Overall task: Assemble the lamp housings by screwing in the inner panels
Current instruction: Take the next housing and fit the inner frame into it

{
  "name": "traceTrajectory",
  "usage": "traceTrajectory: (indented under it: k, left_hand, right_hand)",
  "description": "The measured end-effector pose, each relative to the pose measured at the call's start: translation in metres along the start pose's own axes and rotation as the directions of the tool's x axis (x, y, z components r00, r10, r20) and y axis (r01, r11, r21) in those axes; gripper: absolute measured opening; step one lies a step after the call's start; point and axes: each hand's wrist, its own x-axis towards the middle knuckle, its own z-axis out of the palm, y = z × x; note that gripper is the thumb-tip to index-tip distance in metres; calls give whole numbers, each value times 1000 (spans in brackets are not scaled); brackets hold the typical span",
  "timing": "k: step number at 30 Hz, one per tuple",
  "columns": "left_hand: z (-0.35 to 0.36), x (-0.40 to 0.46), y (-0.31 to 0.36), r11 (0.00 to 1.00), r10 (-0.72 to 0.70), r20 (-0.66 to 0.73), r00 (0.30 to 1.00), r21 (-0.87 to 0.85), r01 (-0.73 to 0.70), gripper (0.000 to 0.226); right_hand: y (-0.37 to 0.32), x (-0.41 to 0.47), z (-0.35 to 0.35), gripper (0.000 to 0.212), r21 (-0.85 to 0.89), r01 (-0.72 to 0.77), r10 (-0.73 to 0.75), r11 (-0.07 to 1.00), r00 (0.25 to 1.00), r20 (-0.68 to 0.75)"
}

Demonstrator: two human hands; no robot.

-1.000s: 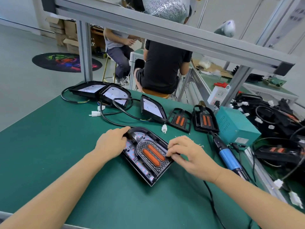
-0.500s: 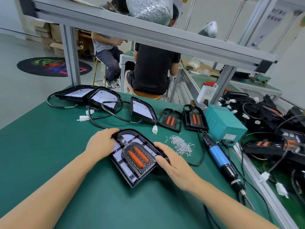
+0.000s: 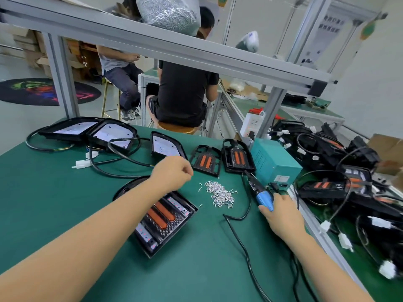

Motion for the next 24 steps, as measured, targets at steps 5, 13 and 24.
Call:
traceTrajectory:
  k: [5,13,24]
  left_hand:
    - [28,17,28,977,-18,298,954,209,-47,7]
    - [51,20,33,916,-79,367,927,394,-78,19]
    - [56,11,39,877,-60,287,956,472,-87,31]
  right_hand:
    - [-2,7,7,45,99,-55,50,994,997,51]
    - [0,8,17,45,162,-45,52,986,998,-40]
    - [0,9,19,46,135,-29,38,990,997,-65]
